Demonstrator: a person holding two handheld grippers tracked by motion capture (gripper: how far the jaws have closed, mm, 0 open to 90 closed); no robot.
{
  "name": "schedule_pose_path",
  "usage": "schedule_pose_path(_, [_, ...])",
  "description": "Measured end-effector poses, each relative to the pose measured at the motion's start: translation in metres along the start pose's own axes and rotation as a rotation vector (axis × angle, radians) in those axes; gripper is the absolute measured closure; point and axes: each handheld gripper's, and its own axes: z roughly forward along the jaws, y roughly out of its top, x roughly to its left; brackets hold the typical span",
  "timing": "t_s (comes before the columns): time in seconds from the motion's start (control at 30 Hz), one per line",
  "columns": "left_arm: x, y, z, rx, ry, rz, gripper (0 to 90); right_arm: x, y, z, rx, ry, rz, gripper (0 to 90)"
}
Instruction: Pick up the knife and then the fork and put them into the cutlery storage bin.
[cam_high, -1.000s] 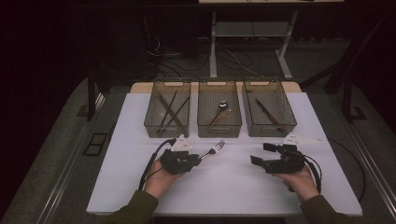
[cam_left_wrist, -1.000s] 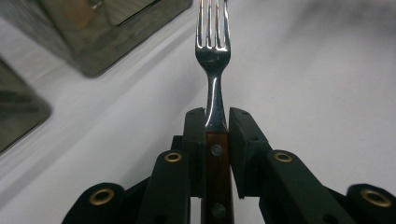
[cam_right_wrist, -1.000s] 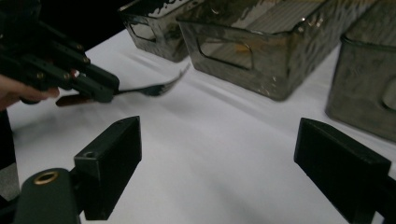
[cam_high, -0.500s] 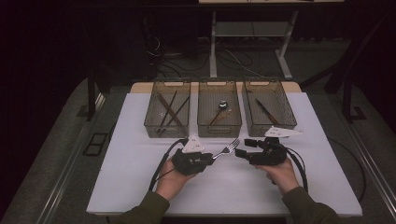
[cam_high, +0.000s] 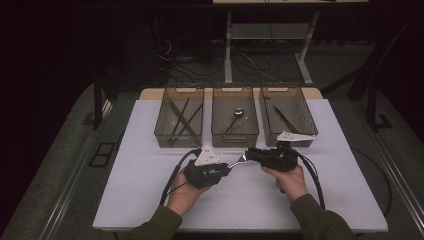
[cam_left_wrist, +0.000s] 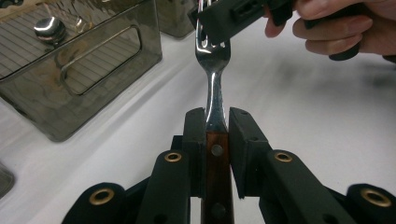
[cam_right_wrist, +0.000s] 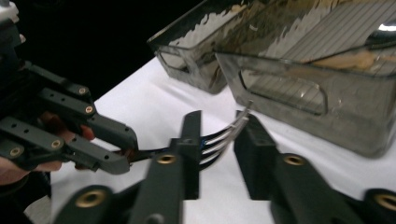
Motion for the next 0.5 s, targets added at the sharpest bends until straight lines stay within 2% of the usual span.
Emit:
schedule_pose_path(0.13, [0.001,-0.001,0.002,0.011,0.006,-0.004,77.8,0.001,0.005,0.001,-0.037,0.04,0.015,81.7])
schedule_pose_path(0.2, [0.001,-0.002,0.002,0.007,0.005,-0.005,77.7,0.004,0.007,0.001,-0.042,0.031,-0.006,82.5])
schedule_pose_path(0.27, [0.001,-0.001,0.001,-0.002,0.001,-0.009,77.6,0.005,0.008,0.001,-0.047,0.031,-0.002,83.3])
schedule_pose_path(0.5, [-0.002,-0.002,0.004,-0.041,-0.056,-0.032,75.4,0.012,0.014,0.0,-0.07,0.042,-0.015,86.6])
